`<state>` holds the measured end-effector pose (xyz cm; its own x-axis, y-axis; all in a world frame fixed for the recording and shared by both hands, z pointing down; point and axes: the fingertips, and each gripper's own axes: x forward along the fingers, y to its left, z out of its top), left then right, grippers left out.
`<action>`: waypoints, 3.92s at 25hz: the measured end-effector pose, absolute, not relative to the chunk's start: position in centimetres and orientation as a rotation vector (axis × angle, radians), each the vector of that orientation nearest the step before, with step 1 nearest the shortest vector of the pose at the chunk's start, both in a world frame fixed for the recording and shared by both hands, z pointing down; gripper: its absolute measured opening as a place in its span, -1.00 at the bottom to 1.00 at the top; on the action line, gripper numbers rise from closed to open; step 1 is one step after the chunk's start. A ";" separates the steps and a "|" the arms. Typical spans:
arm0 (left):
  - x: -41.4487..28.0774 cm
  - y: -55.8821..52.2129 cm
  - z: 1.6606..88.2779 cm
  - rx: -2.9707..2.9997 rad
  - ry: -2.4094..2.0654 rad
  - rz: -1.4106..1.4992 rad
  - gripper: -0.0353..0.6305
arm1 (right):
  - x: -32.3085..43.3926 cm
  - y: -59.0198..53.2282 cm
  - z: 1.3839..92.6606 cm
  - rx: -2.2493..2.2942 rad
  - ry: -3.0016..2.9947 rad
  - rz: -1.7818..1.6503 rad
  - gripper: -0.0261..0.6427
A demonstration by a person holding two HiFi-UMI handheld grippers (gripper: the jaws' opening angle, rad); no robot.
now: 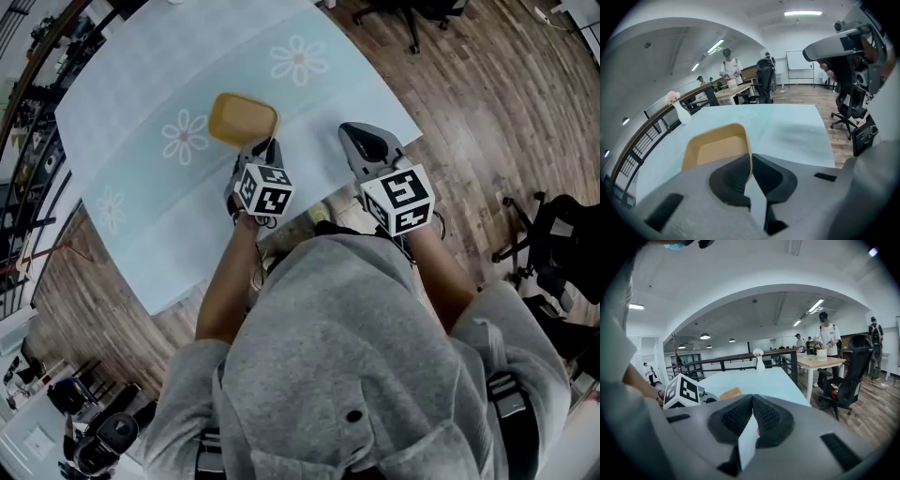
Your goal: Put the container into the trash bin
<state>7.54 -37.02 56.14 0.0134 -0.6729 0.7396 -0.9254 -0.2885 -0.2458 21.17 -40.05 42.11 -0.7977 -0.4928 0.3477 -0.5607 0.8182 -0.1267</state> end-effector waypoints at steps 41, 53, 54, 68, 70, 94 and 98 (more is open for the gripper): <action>-16.6 28.4 57.3 0.443 -2.260 0.436 -0.79 | -17.0 11.7 42.5 -0.975 -2.500 -0.106 -0.84; -13.7 39.0 64.6 0.381 -2.120 0.368 -0.79 | -17.2 22.7 47.8 -1.102 -2.303 -0.160 -0.84; -13.5 39.5 65.3 0.379 -2.106 0.360 -0.79 | -17.2 23.1 48.3 -1.107 -2.288 -0.165 -0.84; -12.3 40.1 70.9 0.442 -1.945 0.180 -0.16 | -18.7 24.4 50.4 -1.097 -2.222 -0.202 -0.84; -12.3 39.9 70.3 0.446 -1.963 0.141 -0.16 | -18.8 24.4 50.2 -1.088 -2.232 -0.198 -0.84; -21.0 24.3 41.4 0.930 -2.534 0.051 -0.83 | -18.7 8.1 40.5 -0.517 -2.632 -0.045 -0.84; -21.0 20.1 38.6 1.056 -2.541 0.074 -0.83 | -17.5 3.7 39.3 -0.372 -2.690 0.016 -0.84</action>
